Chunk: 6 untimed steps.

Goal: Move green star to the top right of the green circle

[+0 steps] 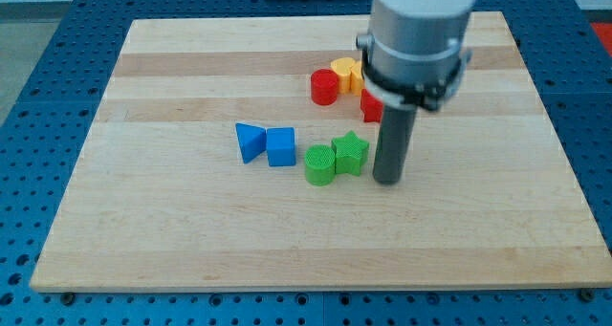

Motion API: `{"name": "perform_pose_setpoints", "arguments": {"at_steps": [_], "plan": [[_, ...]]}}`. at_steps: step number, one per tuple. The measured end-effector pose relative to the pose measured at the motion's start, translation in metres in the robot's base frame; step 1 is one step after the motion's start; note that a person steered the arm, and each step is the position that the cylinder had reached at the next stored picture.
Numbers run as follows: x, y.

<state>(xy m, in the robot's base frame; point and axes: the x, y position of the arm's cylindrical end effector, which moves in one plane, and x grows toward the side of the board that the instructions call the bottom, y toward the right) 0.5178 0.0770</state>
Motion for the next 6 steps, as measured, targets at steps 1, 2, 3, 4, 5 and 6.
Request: {"name": "perform_pose_setpoints", "arguments": {"at_steps": [1,2,3,4,5,6], "plan": [[0.005,0.000],[0.005,-0.009],[0.005,-0.046],[0.008,-0.050],[0.008,-0.052],[0.009,-0.067]]}}
